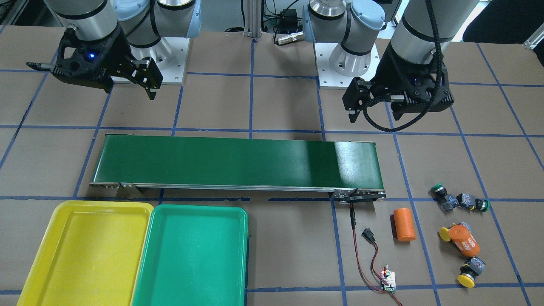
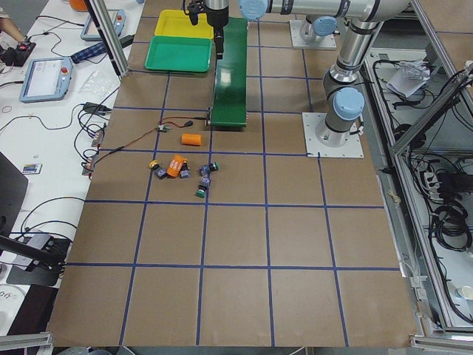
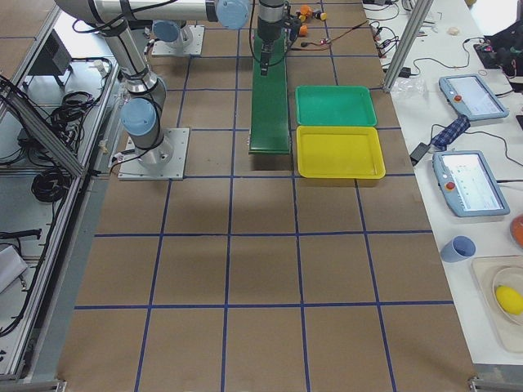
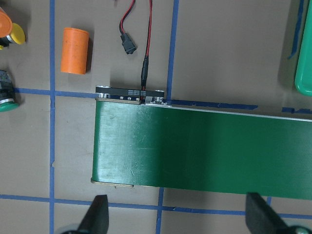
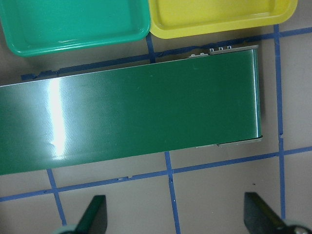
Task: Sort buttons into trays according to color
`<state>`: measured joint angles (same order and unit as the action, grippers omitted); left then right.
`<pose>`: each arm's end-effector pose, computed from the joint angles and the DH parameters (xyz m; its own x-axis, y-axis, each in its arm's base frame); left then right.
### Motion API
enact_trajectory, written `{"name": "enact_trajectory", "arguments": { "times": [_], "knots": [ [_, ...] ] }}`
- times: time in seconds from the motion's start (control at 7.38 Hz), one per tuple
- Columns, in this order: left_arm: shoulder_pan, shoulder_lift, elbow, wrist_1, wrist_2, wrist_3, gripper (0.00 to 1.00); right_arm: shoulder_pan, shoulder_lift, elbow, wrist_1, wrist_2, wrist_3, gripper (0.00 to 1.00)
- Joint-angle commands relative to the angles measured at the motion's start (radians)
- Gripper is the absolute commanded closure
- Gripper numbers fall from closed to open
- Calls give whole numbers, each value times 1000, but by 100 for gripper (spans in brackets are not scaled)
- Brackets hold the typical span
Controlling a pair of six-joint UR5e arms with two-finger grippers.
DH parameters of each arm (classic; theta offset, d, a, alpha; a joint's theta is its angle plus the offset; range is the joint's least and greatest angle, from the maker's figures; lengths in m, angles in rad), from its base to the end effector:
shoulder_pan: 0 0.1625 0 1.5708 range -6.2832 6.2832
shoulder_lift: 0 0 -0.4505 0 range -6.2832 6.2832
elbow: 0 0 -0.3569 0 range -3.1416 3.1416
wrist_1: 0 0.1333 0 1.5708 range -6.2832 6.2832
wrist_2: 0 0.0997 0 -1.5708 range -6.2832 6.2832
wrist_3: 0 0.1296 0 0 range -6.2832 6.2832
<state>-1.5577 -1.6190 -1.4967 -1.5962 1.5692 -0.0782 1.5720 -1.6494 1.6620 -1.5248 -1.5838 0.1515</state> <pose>-0.1272 -0.4800 0.4922 -0.9958 -0.0912 0.0016 -0.0912 0.9958 -0.0004 0.1321 -0.4133 0.4719 -0.9886 0.1487 0.0217 0.1497 0.9871 0.0559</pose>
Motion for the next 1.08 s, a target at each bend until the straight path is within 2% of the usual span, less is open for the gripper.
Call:
{"name": "enact_trajectory", "arguments": {
  "times": [0.0, 0.41, 0.95],
  "knots": [
    [5, -4, 3, -1, 2, 2, 0, -1, -1, 1, -2, 1, -4, 0],
    [121, -61, -14, 59, -5, 161, 0, -1, -1, 1, -17, -1, 5, 0],
    [90, -36, 15, 0, 2, 120, 0, -1, -12, 2, -14, 1, -4, 0]
  ]
}}
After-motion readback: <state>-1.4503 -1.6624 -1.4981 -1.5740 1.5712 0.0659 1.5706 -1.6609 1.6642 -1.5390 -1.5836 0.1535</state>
